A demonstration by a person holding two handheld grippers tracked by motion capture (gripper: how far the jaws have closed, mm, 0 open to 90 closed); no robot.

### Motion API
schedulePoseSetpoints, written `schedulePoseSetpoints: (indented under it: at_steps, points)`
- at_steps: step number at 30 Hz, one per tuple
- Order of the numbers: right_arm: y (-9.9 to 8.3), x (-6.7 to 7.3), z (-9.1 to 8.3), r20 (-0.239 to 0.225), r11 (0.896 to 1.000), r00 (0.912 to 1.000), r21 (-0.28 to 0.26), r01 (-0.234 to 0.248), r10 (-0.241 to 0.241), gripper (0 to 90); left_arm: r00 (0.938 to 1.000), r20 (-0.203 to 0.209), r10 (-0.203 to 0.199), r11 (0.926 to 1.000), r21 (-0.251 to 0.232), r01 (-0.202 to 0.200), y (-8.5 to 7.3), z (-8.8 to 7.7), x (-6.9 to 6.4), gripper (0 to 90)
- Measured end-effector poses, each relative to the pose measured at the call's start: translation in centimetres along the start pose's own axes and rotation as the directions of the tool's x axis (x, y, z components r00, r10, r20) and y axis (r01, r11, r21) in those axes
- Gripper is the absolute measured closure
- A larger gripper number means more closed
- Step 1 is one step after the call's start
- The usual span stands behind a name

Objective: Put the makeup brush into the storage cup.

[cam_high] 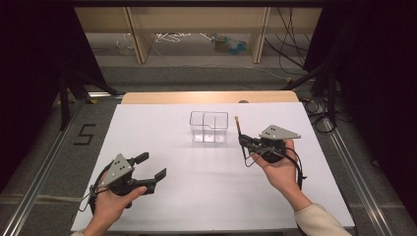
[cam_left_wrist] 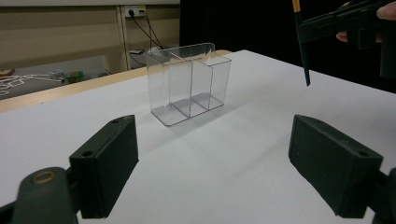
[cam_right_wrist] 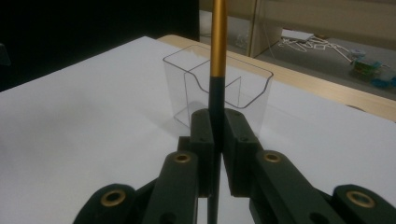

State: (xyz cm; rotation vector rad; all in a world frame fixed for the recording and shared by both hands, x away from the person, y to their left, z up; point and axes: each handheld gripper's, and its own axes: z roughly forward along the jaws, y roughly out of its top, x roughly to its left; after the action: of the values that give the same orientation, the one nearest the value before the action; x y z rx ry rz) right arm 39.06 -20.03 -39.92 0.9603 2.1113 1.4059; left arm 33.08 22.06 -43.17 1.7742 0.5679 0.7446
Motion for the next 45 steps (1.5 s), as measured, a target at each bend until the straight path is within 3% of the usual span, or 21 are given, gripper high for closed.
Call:
schedulePoseSetpoints:
  at_steps: [16,45]
  points:
    - [0.8,-0.4,0.5,0.008,0.999,0.9998,-0.043,-0.019,0.019,83.7,1.0,-0.007,-0.004,0.9999,0.013,0.004,0.0,0.0,-0.1,15.5]
    - [2.1,-0.1,1.8,0.001,0.996,0.9999,-0.093,-0.011,0.012,83.7,1.0,-0.004,-0.005,0.9999,0.013,0.005,0.0,0.1,-0.1,15.5]
